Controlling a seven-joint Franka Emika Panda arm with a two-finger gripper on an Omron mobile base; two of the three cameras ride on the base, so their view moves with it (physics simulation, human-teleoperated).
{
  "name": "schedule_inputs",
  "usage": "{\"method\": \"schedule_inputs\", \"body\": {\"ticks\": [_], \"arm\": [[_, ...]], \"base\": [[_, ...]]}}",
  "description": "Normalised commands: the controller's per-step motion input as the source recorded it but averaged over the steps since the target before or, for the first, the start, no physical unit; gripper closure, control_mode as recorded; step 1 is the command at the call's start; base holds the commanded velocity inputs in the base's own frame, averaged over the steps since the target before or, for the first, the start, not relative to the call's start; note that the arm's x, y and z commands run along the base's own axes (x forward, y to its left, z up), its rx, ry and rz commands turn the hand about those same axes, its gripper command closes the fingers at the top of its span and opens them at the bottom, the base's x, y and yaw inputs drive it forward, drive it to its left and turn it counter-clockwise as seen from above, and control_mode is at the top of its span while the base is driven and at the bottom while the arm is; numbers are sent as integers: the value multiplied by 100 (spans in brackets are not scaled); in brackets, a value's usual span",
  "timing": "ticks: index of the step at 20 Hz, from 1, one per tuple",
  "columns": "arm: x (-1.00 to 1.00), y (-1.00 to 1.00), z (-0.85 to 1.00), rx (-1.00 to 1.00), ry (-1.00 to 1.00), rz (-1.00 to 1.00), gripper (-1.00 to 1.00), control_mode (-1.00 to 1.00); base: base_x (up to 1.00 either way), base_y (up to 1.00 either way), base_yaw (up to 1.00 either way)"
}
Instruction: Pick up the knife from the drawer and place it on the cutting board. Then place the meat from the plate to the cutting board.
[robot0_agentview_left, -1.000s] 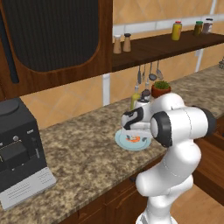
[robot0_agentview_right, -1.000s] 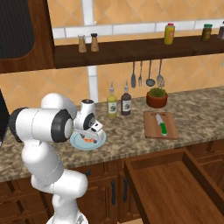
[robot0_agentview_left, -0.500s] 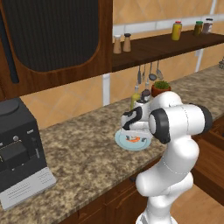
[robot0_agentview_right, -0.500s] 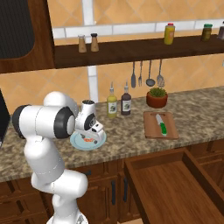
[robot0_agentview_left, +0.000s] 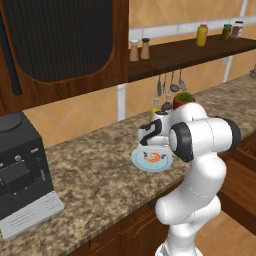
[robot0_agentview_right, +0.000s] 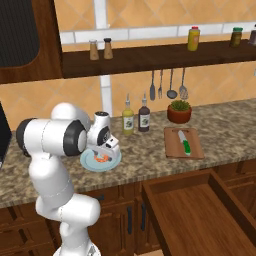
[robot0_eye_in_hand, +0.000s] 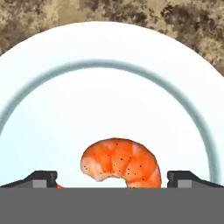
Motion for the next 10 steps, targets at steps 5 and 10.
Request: {"method": "schedule_inputs", "body": {"ticks": [5, 10], "arm": [[26, -2, 6, 0, 5, 9, -100, -100], [28, -6, -1, 0, 10, 12, -100, -100]], "base": [[0, 0, 0], [0, 0, 0]]}}
